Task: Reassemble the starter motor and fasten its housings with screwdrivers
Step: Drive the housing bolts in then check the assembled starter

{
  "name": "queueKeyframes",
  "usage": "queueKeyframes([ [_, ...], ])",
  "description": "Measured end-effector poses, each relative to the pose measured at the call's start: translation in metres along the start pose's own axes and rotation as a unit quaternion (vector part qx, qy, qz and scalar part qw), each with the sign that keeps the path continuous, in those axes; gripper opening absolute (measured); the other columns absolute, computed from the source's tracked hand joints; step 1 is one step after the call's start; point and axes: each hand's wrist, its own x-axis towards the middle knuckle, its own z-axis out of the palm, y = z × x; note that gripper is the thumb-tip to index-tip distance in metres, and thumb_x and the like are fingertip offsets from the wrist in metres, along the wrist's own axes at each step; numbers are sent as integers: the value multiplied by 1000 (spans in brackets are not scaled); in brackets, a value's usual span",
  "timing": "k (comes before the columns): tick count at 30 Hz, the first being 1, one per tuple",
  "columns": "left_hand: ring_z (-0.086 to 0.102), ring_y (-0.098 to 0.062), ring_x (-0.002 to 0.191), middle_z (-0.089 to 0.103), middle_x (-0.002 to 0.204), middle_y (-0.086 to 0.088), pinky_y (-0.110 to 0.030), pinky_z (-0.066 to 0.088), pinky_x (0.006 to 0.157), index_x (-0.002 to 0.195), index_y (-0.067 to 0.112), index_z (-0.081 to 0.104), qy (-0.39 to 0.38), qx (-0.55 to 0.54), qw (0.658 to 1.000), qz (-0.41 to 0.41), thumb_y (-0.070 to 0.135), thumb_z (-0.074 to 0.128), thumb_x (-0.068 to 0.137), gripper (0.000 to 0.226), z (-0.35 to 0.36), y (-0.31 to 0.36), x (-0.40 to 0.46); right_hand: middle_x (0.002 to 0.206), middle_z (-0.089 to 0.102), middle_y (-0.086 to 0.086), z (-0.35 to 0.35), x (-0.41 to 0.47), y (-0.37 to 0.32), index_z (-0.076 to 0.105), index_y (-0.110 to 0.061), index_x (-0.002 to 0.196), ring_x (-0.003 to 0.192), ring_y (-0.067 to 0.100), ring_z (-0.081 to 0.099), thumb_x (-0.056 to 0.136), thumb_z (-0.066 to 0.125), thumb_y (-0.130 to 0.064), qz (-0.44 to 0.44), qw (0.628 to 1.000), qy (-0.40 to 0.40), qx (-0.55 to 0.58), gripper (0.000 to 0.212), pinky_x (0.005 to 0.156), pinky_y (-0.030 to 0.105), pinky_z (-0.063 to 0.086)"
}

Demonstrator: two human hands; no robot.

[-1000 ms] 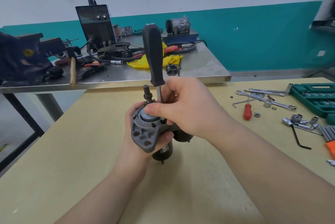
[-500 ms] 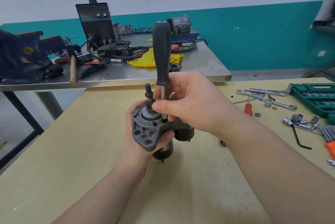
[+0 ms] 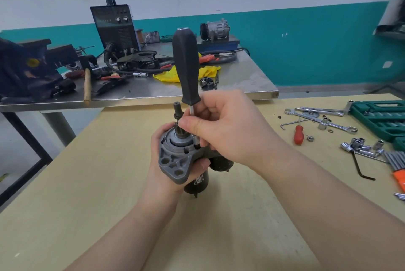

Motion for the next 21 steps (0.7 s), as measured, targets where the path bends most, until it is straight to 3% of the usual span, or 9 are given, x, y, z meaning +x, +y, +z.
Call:
queueKeyframes([
  [3,65,-21,133,66,142,0,-30,57,100,141,45,52,1,-3,1000,-12,38,101,66,90,1,1,-1,84,77,-6,3,0,-2,77,-26,95,77,6,73,96,77,-36,-8,1000,5,21,9,72,27,63],
  [5,66,-20,131,67,141,1,-28,58,98,140,44,52,-2,1,1000,-17,27,97,64,89,1,0,-2,79,75,0,6,-1,-7,76,-29,92,72,5,71,96,74,-48,-14,999,15,50,20,69,24,58],
  [8,66,-14,130,67,140,8,-27,58,99,142,39,51,-7,22,1000,-21,24,94,61,93,1,-3,-3,77,72,2,12,-1,-11,74,-37,97,74,11,71,98,68,-54,-41,998,48,10,18,71,38,60],
  [10,66,-13,130,67,140,10,-27,59,98,143,36,50,-8,21,999,-29,26,95,58,97,1,-4,-4,80,74,-2,13,0,-13,75,-35,97,79,14,71,101,67,-47,-53,996,69,15,15,75,46,59],
  [14,66,-22,132,66,142,-2,-32,59,99,141,36,49,-4,15,999,-32,29,96,57,97,2,-2,-2,95,77,0,6,1,-14,75,-24,107,90,18,73,100,71,-28,-53,992,74,82,9,86,45,61],
  [17,66,-19,131,65,141,-3,-27,57,98,140,37,47,-1,22,999,-34,33,97,56,98,2,0,-1,104,78,1,1,3,-18,64,-29,129,91,18,75,104,66,-17,-100,982,73,141,27,86,35,64],
  [19,66,-13,130,66,140,5,-23,57,97,139,41,48,-8,30,999,-42,34,97,55,97,3,2,-1,109,76,1,-1,3,-18,53,-24,149,94,21,76,107,61,-13,-129,972,70,183,45,89,31,63],
  [21,66,-3,126,68,135,21,-16,55,96,139,40,45,-21,48,998,-44,33,95,57,96,4,6,-1,112,74,3,-4,4,-20,50,-17,154,95,24,74,107,59,-13,-144,968,65,194,48,89,30,62],
])
